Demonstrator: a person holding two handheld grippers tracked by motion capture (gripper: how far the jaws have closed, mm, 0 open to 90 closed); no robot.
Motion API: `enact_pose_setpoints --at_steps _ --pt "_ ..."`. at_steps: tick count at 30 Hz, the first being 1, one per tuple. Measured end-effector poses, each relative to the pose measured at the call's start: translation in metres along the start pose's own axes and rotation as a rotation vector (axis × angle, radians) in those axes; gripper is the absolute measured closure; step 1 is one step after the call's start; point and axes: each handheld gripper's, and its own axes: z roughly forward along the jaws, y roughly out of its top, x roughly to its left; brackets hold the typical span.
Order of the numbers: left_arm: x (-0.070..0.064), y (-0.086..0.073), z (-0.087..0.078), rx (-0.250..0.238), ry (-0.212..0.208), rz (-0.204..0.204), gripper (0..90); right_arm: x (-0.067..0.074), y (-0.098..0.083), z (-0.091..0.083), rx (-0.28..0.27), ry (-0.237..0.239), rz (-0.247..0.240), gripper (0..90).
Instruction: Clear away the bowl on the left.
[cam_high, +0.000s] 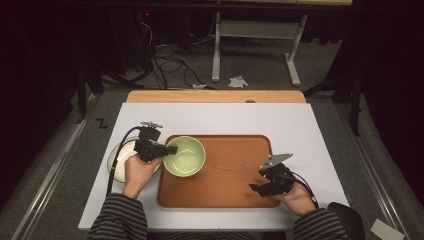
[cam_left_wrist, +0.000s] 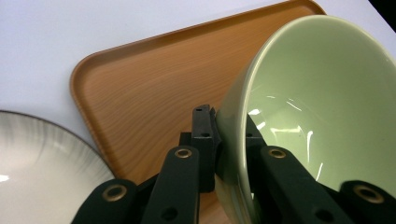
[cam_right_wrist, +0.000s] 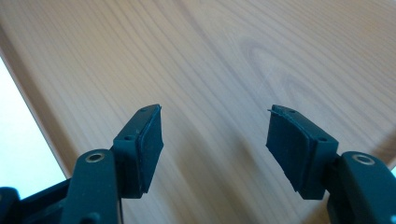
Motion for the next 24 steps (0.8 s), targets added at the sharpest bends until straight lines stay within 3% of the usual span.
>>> enact_pose_setpoints --at_steps 6,14,24 --pt "-0.006 0.005 0.010 0.017 -0.027 0.013 82.9 -0.001 0.000 0.000 -0.007 0.006 -0.005 37.4" --pt "-0.020 0.012 0.025 0.050 -0.028 0.060 82.9 -0.001 0.000 0.000 -0.006 0.005 0.000 37.4" --pt "-0.031 0.014 0.047 0.085 -0.049 0.067 82.8 -0.001 0.000 -0.001 -0.007 0.003 0.003 37.4"
